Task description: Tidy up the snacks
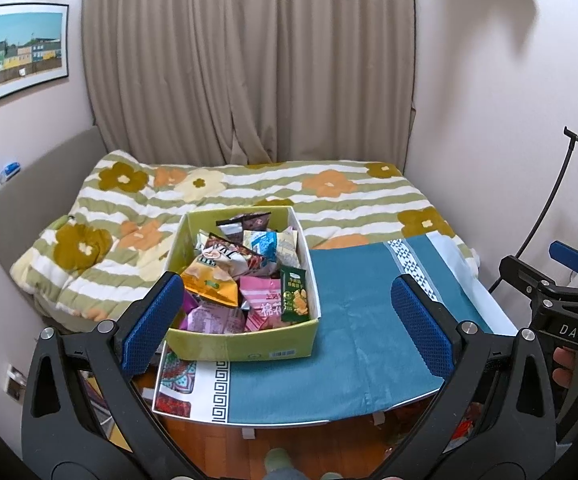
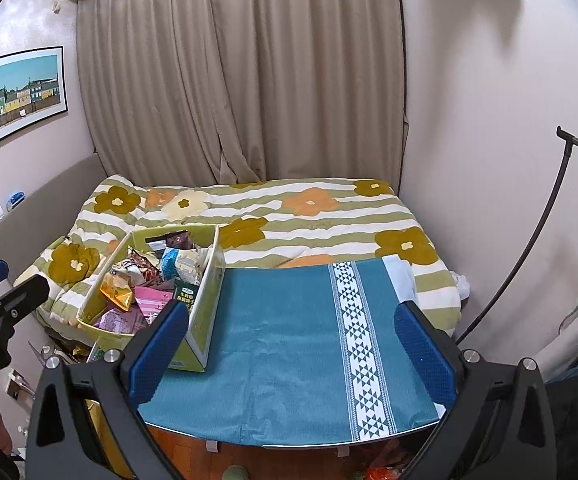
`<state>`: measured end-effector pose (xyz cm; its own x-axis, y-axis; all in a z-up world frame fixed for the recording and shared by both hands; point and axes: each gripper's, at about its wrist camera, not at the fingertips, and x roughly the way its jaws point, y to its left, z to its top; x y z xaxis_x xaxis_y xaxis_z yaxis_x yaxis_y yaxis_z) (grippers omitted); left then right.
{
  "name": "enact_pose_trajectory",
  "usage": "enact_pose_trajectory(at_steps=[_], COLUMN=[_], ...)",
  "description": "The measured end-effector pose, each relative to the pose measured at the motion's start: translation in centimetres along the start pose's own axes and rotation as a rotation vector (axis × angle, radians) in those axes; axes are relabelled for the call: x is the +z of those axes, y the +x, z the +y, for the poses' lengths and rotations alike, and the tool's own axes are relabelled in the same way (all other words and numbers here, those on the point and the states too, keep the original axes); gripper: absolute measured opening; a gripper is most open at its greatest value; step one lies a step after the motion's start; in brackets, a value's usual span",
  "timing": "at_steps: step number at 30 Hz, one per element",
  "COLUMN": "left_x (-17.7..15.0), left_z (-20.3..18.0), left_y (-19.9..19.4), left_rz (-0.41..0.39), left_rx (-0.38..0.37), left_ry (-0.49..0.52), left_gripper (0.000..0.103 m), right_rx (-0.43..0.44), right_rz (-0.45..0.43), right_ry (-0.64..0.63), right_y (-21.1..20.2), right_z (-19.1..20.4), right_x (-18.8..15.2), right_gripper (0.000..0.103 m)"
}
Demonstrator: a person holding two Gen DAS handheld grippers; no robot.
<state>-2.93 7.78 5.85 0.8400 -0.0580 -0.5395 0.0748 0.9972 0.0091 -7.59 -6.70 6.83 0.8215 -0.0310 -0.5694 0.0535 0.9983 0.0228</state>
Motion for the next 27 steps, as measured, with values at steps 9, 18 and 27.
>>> enact_pose_trajectory(at_steps=[9,18,27], left_x=[0.1,0.1,0.1], left_z=[0.1,0.6,1.2], left_y=[-0.1,0.1,-0.1], left_rz=[-0.004,0.01,0.009], left_rx=[0.005,0.013,0.044], left_ry=[0.001,-0.005,-0.032], left_gripper=[0.102,0.102,0.102], right_rx=[-0.001,0.001,-0.002], right_rz=[0.001,0.002,0.0], right_ry=[0.0,0.0,-0.001], right_y=[0.0,0.1,0.1], right_z=[0.0,0.0,0.3], right_x=[0.0,0.0,0.4], right_gripper=[0.102,0.102,0.102])
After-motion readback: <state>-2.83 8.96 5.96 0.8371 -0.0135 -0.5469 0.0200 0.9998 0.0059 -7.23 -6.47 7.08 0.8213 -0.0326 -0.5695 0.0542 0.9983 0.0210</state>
